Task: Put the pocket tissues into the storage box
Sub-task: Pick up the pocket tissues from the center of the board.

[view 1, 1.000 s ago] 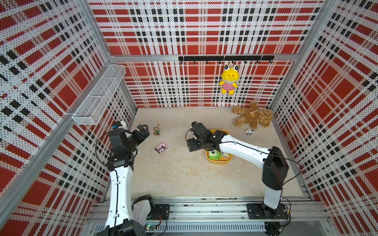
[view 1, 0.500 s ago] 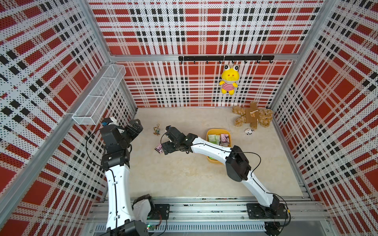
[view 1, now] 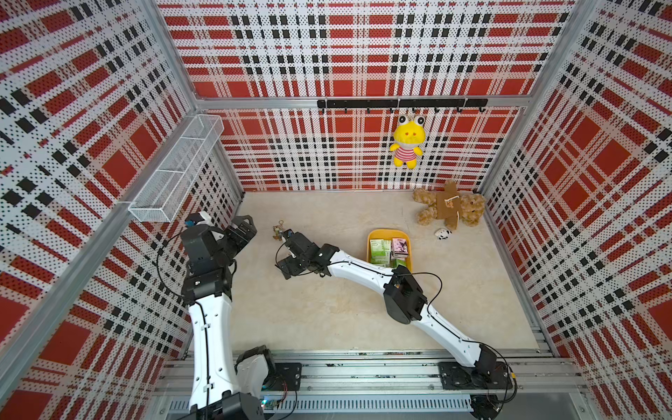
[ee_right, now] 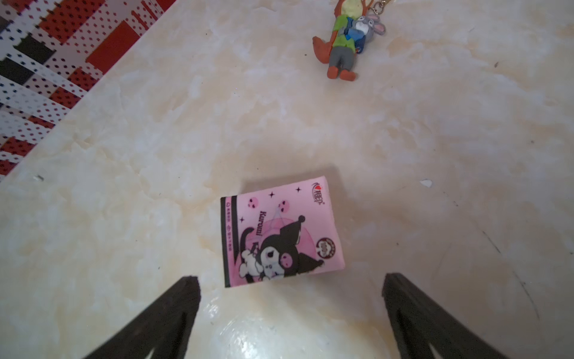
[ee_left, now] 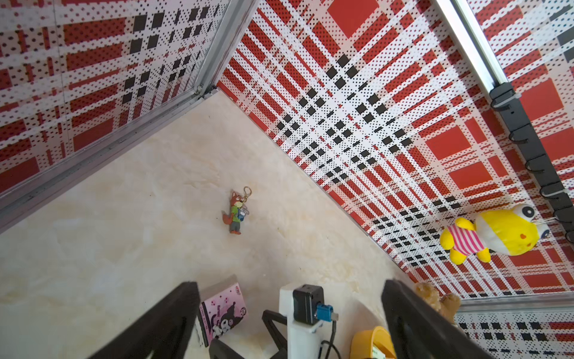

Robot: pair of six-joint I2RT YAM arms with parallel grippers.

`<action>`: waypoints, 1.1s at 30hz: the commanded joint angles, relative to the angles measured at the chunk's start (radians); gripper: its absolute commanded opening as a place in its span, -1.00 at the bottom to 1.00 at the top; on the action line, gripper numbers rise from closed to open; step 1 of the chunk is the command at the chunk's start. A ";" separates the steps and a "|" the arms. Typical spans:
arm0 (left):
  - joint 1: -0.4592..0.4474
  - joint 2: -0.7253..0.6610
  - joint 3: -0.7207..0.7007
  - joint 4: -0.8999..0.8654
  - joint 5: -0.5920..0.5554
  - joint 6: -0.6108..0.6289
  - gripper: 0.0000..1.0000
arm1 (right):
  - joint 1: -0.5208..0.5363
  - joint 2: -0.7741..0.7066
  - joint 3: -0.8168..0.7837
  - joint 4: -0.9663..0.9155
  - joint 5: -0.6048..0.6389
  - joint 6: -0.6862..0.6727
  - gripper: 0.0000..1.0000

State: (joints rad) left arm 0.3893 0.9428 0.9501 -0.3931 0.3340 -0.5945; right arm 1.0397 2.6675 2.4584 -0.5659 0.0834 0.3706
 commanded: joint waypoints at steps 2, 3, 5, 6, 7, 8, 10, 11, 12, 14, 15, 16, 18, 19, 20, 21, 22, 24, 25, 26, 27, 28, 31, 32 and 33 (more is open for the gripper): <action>-0.010 -0.021 -0.025 0.004 0.016 0.004 0.98 | 0.023 0.037 0.027 0.030 0.032 -0.100 1.00; -0.011 -0.022 -0.028 0.004 0.016 0.005 0.99 | 0.026 0.042 0.033 0.033 0.028 -0.112 1.00; -0.012 -0.023 -0.034 0.003 0.016 0.009 0.98 | 0.035 0.055 0.056 0.044 0.012 -0.138 1.00; -0.014 -0.024 -0.035 0.003 0.016 0.010 0.98 | 0.042 0.059 0.062 0.054 0.012 -0.155 1.00; -0.015 -0.025 -0.039 0.002 0.016 0.010 0.98 | 0.049 0.064 0.067 0.064 0.021 -0.174 1.00; -0.014 -0.025 -0.041 0.003 0.016 0.012 0.98 | 0.055 0.069 0.073 0.074 0.031 -0.186 1.00; -0.016 -0.026 -0.044 0.003 0.016 0.014 0.98 | 0.056 0.088 0.103 0.069 0.043 -0.186 1.00; -0.017 -0.027 -0.047 0.003 0.014 0.014 0.98 | 0.053 0.101 0.121 0.054 0.055 -0.183 1.00; -0.017 -0.027 -0.048 0.003 0.014 0.016 0.98 | 0.052 0.108 0.131 0.044 0.066 -0.185 1.00; -0.017 -0.025 -0.051 0.004 0.014 0.018 0.98 | 0.047 0.115 0.127 0.043 0.076 -0.184 1.00; -0.017 -0.024 -0.051 0.005 0.013 0.017 0.98 | 0.046 0.116 0.122 0.045 0.078 -0.183 1.00; -0.019 -0.022 -0.052 0.004 0.013 0.020 0.98 | 0.043 0.115 0.117 0.049 0.084 -0.186 1.00; -0.020 -0.020 -0.051 0.005 0.011 0.022 0.98 | 0.043 0.118 0.116 0.055 0.102 -0.193 1.00; -0.020 -0.019 -0.050 0.006 0.011 0.024 0.98 | 0.041 0.119 0.116 0.058 0.109 -0.196 1.00; -0.021 -0.017 -0.049 0.006 0.011 0.023 0.98 | 0.039 0.120 0.117 0.062 0.116 -0.196 1.00; -0.022 -0.016 -0.048 0.006 0.011 0.025 0.98 | 0.035 0.121 0.119 0.065 0.119 -0.192 1.00; -0.022 -0.015 -0.048 0.006 0.011 0.026 0.98 | 0.030 0.122 0.119 0.069 0.119 -0.185 1.00; -0.023 -0.012 -0.045 0.006 0.010 0.026 0.99 | 0.018 0.125 0.120 0.074 0.095 -0.171 1.00; -0.025 -0.012 -0.044 0.005 0.010 0.028 0.99 | 0.013 0.127 0.122 0.077 0.080 -0.170 1.00; -0.026 -0.012 -0.042 0.006 0.010 0.030 0.98 | 0.010 0.129 0.123 0.077 0.069 -0.172 1.00; -0.027 -0.009 -0.042 0.005 0.008 0.031 0.98 | 0.008 0.129 0.123 0.076 0.056 -0.174 1.00; -0.029 -0.009 -0.041 0.006 0.008 0.032 0.99 | 0.006 0.131 0.124 0.076 0.044 -0.179 1.00; -0.029 -0.006 -0.041 0.005 0.006 0.033 0.98 | 0.007 0.140 0.123 0.075 0.019 -0.192 1.00; -0.029 -0.006 -0.041 0.006 0.005 0.034 0.98 | 0.008 0.143 0.125 0.074 0.011 -0.193 1.00; -0.029 -0.005 -0.040 0.006 0.005 0.035 0.98 | 0.007 0.146 0.126 0.072 0.009 -0.193 1.00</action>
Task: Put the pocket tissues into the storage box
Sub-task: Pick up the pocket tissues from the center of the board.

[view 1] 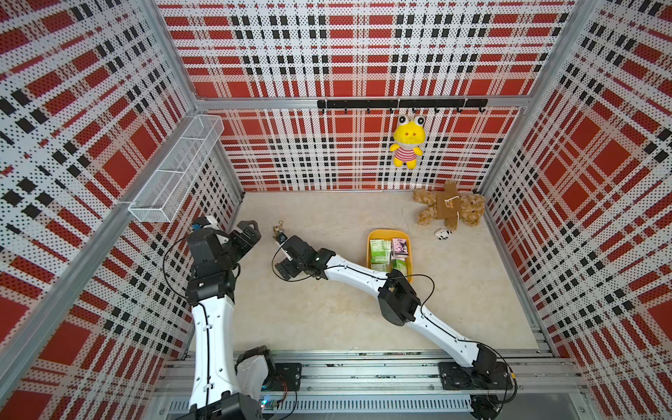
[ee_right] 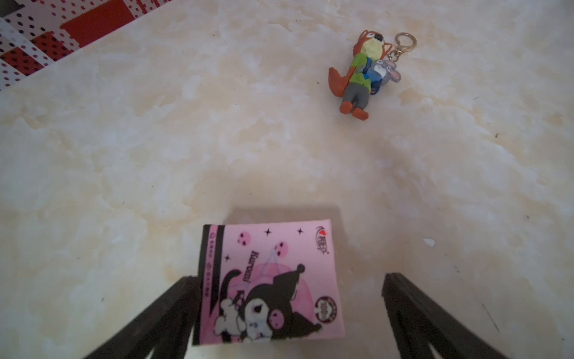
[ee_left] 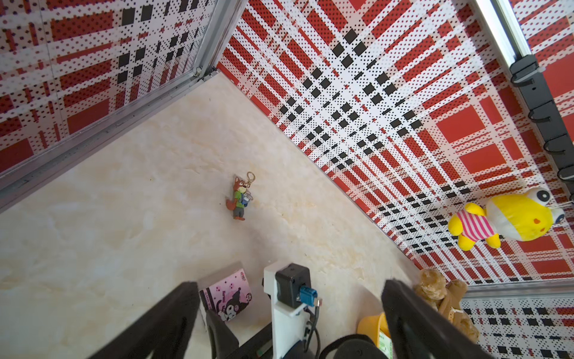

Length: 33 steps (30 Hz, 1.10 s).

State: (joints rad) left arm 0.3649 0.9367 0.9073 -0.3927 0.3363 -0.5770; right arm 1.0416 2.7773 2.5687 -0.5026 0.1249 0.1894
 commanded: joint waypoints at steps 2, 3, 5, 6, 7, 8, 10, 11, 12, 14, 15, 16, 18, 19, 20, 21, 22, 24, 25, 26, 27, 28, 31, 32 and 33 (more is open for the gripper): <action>-0.004 0.000 0.003 0.005 0.003 0.017 0.98 | 0.005 0.041 0.018 0.007 -0.041 -0.011 1.00; -0.006 -0.001 0.002 0.005 0.003 0.019 0.99 | 0.005 0.041 0.018 0.008 -0.046 -0.011 1.00; -0.007 -0.001 0.002 0.004 0.003 0.019 0.98 | 0.007 0.041 0.018 0.016 -0.056 -0.010 1.00; -0.007 -0.001 0.002 0.005 0.003 0.020 0.98 | 0.009 0.041 0.018 0.020 -0.062 -0.010 1.00; -0.006 0.000 0.002 0.005 0.003 0.020 0.98 | 0.009 0.041 0.018 0.025 -0.067 -0.010 1.00; -0.008 0.001 0.004 0.005 0.001 0.021 0.98 | 0.009 0.043 0.018 0.028 -0.071 -0.010 1.00; -0.009 0.003 0.005 0.004 0.001 0.023 0.98 | 0.012 0.045 0.018 0.029 -0.083 -0.011 1.00; -0.010 0.003 0.005 0.005 0.001 0.023 0.99 | 0.013 0.045 0.019 0.029 -0.085 -0.014 1.00; -0.009 0.004 0.005 0.005 0.000 0.025 0.98 | 0.016 0.048 0.019 0.030 -0.087 -0.020 1.00; -0.011 0.004 0.005 0.004 -0.001 0.026 0.98 | 0.019 0.050 0.019 0.031 -0.089 -0.026 1.00; -0.011 0.003 0.004 0.005 0.000 0.027 0.98 | 0.019 0.052 0.021 0.030 -0.087 -0.025 1.00; -0.011 0.003 0.003 0.004 -0.001 0.028 0.98 | 0.019 0.056 0.025 0.026 -0.087 -0.023 1.00; -0.012 -0.001 -0.002 0.005 -0.002 0.029 0.98 | 0.020 0.057 0.027 0.020 -0.081 -0.015 1.00; -0.011 -0.002 -0.003 0.005 -0.003 0.029 0.98 | 0.021 0.059 0.027 0.018 -0.075 -0.012 1.00; -0.011 -0.003 -0.005 0.006 -0.003 0.031 0.98 | 0.020 0.060 0.027 0.013 -0.071 -0.008 1.00; -0.012 -0.002 -0.005 0.004 -0.003 0.031 0.99 | 0.021 0.063 0.027 0.011 -0.068 -0.004 1.00; -0.011 -0.003 -0.008 0.004 -0.003 0.031 0.98 | 0.020 0.064 0.027 0.007 -0.065 -0.003 1.00; -0.013 -0.003 -0.006 0.005 -0.003 0.032 0.98 | 0.020 0.067 0.027 0.004 -0.051 0.001 1.00; -0.012 -0.003 -0.006 0.003 -0.003 0.032 0.98 | 0.020 0.067 0.027 0.003 -0.045 0.002 1.00; -0.012 -0.003 -0.005 0.004 -0.002 0.032 0.98 | 0.022 0.064 0.025 0.007 -0.039 0.004 0.98; -0.012 -0.004 -0.004 0.004 -0.002 0.034 0.98 | 0.022 0.060 0.025 0.014 -0.041 0.004 0.94; -0.013 -0.003 -0.004 0.005 -0.002 0.034 0.98 | 0.022 0.056 0.024 0.023 -0.040 0.004 0.90; -0.015 -0.006 -0.006 0.003 -0.002 0.033 0.98 | 0.021 0.049 0.025 0.047 -0.035 0.001 0.79; -0.015 -0.007 -0.005 0.004 -0.002 0.035 0.99 | 0.022 0.047 0.027 0.050 -0.033 -0.002 0.73; -0.014 -0.008 -0.006 0.004 -0.002 0.035 0.98 | 0.021 0.047 0.027 0.051 -0.033 -0.004 0.67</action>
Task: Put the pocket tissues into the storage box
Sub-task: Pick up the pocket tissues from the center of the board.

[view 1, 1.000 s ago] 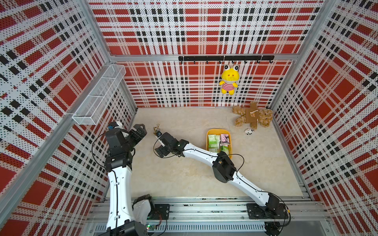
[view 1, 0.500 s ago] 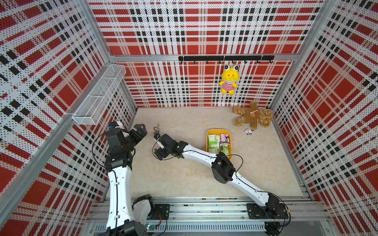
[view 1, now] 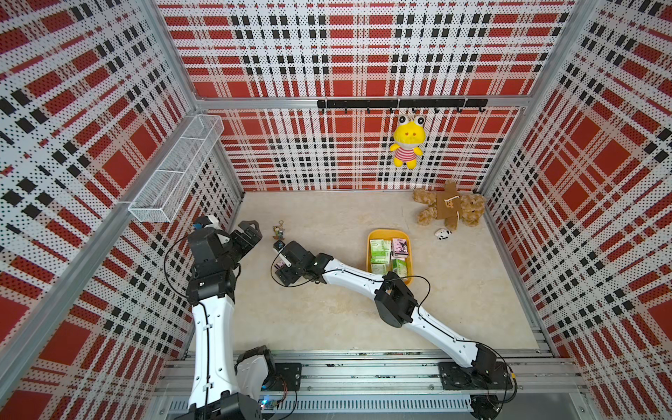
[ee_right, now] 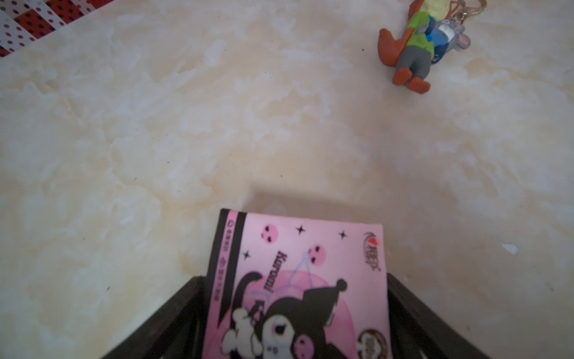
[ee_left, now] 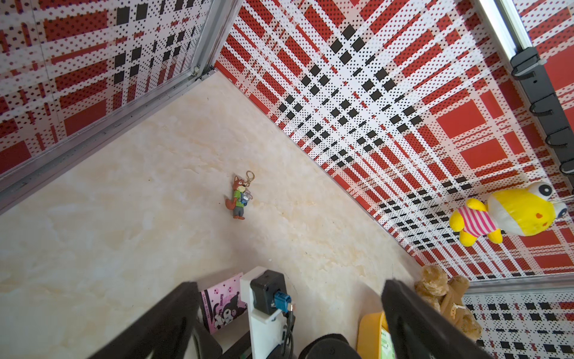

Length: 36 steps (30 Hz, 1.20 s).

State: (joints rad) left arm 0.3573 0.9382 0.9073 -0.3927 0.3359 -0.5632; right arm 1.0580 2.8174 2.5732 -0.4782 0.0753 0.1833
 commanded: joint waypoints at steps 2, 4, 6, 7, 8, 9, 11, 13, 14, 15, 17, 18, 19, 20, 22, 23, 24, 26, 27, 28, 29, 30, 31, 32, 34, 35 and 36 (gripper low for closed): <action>-0.007 -0.010 -0.005 0.002 -0.001 0.022 0.98 | 0.006 0.007 0.022 0.019 0.013 0.001 0.60; -0.007 -0.012 -0.008 0.003 -0.001 0.022 0.98 | 0.005 0.005 0.019 0.006 0.010 -0.001 0.54; -0.007 -0.013 -0.009 0.003 -0.001 0.022 0.98 | 0.005 -0.016 -0.005 -0.001 0.007 0.001 0.53; -0.008 -0.013 -0.008 0.003 -0.001 0.023 0.98 | 0.005 -0.033 -0.030 0.008 0.007 0.003 0.53; -0.008 -0.013 -0.007 0.001 -0.001 0.023 0.99 | 0.006 -0.062 -0.066 0.023 0.009 0.004 0.53; -0.009 -0.014 -0.007 0.001 -0.001 0.023 0.98 | 0.005 -0.096 -0.110 0.041 0.016 0.005 0.52; -0.010 -0.014 -0.006 0.001 -0.001 0.022 0.98 | 0.004 -0.165 -0.193 0.071 0.029 0.008 0.50; -0.010 -0.014 -0.005 0.001 0.000 0.020 0.99 | 0.002 -0.240 -0.264 0.095 0.037 0.007 0.47; -0.011 -0.014 -0.004 0.002 0.001 0.019 0.98 | -0.001 -0.283 -0.305 0.104 0.040 0.005 0.45; -0.011 -0.015 -0.003 0.001 0.002 0.019 0.98 | -0.002 -0.325 -0.344 0.114 0.040 0.001 0.43; -0.011 -0.015 -0.002 0.002 0.002 0.017 0.98 | -0.006 -0.433 -0.466 0.154 0.054 -0.013 0.42; -0.011 -0.015 0.000 0.002 0.002 0.017 0.98 | -0.009 -0.482 -0.522 0.174 0.056 -0.017 0.42; -0.011 -0.015 0.001 0.003 0.002 0.017 0.98 | -0.015 -0.537 -0.587 0.193 0.058 -0.018 0.42; -0.012 -0.016 0.000 0.003 0.002 0.017 0.98 | -0.022 -0.595 -0.649 0.206 0.058 -0.014 0.42; -0.011 -0.019 -0.003 0.002 0.002 0.016 0.99 | -0.034 -0.699 -0.765 0.223 0.068 -0.008 0.42; -0.011 -0.020 -0.004 0.002 0.000 0.016 0.98 | -0.041 -0.755 -0.827 0.229 0.084 -0.003 0.42; -0.011 -0.021 -0.005 0.003 0.000 0.014 0.98 | -0.048 -0.803 -0.880 0.232 0.097 0.003 0.42; -0.011 -0.022 -0.011 0.005 0.002 0.013 0.98 | -0.064 -0.911 -1.005 0.226 0.126 0.023 0.43; -0.011 -0.022 -0.012 0.006 0.003 0.011 0.98 | -0.072 -0.957 -1.054 0.219 0.127 0.035 0.43; -0.011 -0.022 -0.015 0.009 0.004 0.010 0.99 | -0.082 -1.010 -1.108 0.207 0.160 0.051 0.43; -0.011 -0.022 -0.018 0.013 0.006 0.007 0.99 | -0.093 -1.064 -1.170 0.194 0.177 0.069 0.43; -0.012 -0.021 -0.019 0.017 0.008 0.004 0.98 | -0.103 -1.111 -1.217 0.185 0.191 0.081 0.43; -0.011 -0.019 -0.023 0.022 0.012 -0.001 0.98 | -0.113 -1.163 -1.266 0.171 0.208 0.096 0.43; -0.012 -0.017 -0.024 0.028 0.016 -0.006 0.99 | -0.125 -1.213 -1.314 0.153 0.226 0.108 0.43; -0.012 -0.012 -0.024 0.037 0.024 -0.013 0.98 | -0.152 -1.297 -1.390 0.120 0.253 0.131 0.44; -0.014 -0.009 -0.021 0.039 0.027 -0.015 0.99 | -0.166 -1.338 -1.427 0.103 0.260 0.139 0.44; -0.016 -0.005 -0.018 0.040 0.028 -0.016 0.99 | -0.179 -1.363 -1.450 0.097 0.262 0.143 0.44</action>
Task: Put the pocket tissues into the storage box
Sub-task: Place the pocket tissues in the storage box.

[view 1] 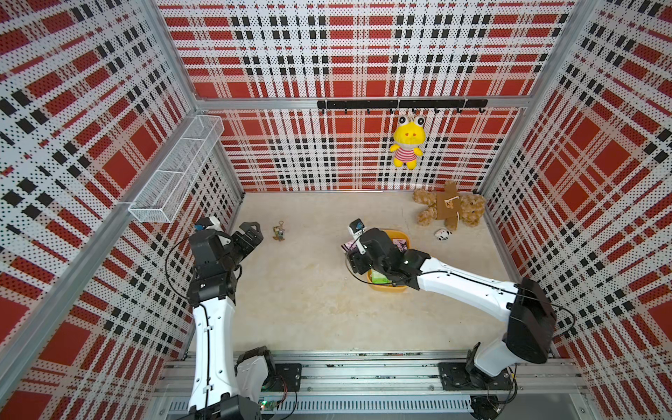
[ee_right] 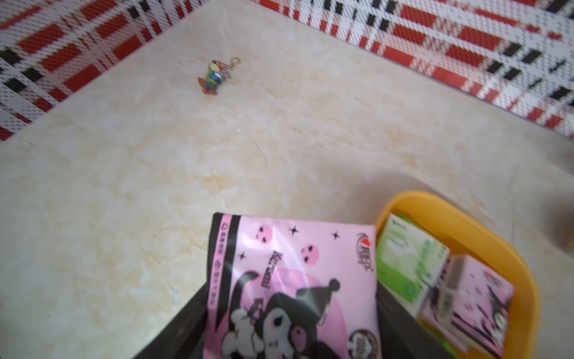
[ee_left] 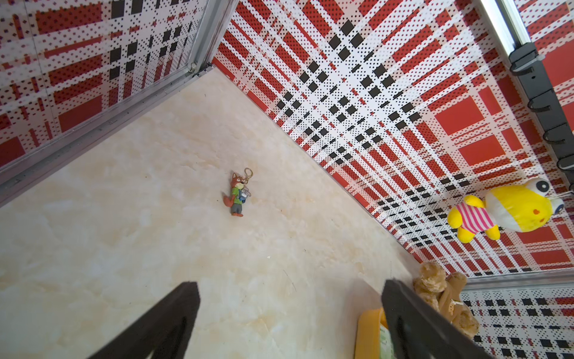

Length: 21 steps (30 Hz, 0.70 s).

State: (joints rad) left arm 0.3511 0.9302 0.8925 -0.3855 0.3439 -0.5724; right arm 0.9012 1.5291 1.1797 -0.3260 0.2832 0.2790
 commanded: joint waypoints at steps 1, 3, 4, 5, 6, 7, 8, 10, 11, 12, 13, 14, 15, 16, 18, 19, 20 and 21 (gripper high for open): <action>-0.011 0.007 0.000 0.035 0.020 -0.006 0.98 | -0.039 -0.106 -0.088 -0.056 0.054 0.047 0.44; -0.017 0.014 0.006 0.037 0.018 -0.006 0.98 | -0.069 -0.150 -0.133 -0.097 0.065 0.057 0.44; -0.019 0.016 0.007 0.039 0.018 -0.007 0.99 | -0.085 -0.162 -0.158 -0.111 0.067 0.060 0.45; -0.021 0.019 0.007 0.041 0.017 -0.008 0.98 | -0.103 -0.172 -0.175 -0.116 0.064 0.064 0.45; -0.025 0.020 0.006 0.044 0.015 -0.007 0.98 | -0.125 -0.185 -0.199 -0.115 0.053 0.069 0.45; -0.027 0.021 0.004 0.045 0.014 -0.009 0.99 | -0.144 -0.199 -0.222 -0.106 0.043 0.071 0.45; -0.028 0.021 0.004 0.045 0.014 -0.009 0.98 | -0.160 -0.208 -0.241 -0.098 0.037 0.074 0.45; -0.031 0.019 -0.001 0.046 0.009 -0.012 0.98 | -0.201 -0.219 -0.270 -0.087 0.004 0.080 0.46; -0.031 0.018 -0.005 0.049 0.007 -0.013 0.98 | -0.211 -0.215 -0.278 -0.085 0.000 0.077 0.46; -0.031 0.019 -0.006 0.052 0.007 -0.014 0.98 | -0.218 -0.207 -0.285 -0.084 0.000 0.071 0.46; -0.033 0.019 -0.008 0.051 0.007 -0.014 0.99 | -0.226 -0.195 -0.289 -0.085 -0.006 0.065 0.46; -0.032 0.021 -0.009 0.051 0.006 -0.014 0.99 | -0.230 -0.181 -0.291 -0.085 -0.011 0.062 0.47; -0.034 0.022 -0.009 0.053 0.005 -0.014 0.99 | -0.234 -0.166 -0.294 -0.081 -0.019 0.059 0.47; -0.033 0.024 -0.010 0.053 0.004 -0.014 0.98 | -0.234 -0.150 -0.295 -0.074 -0.032 0.053 0.47; -0.033 0.026 -0.011 0.056 0.003 -0.012 0.98 | -0.234 -0.121 -0.291 -0.061 -0.045 0.050 0.48; -0.033 0.026 -0.010 0.056 0.001 -0.012 0.98 | -0.234 -0.107 -0.286 -0.057 -0.045 0.049 0.48; -0.033 0.027 -0.012 0.056 0.001 -0.011 0.98 | -0.234 -0.095 -0.282 -0.055 -0.048 0.049 0.48; -0.034 0.028 -0.013 0.057 0.000 -0.011 0.98 | -0.234 -0.082 -0.277 -0.053 -0.053 0.049 0.49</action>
State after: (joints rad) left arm 0.3237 0.9550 0.8913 -0.3550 0.3511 -0.5808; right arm 0.6704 1.4212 0.8890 -0.4023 0.2535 0.3332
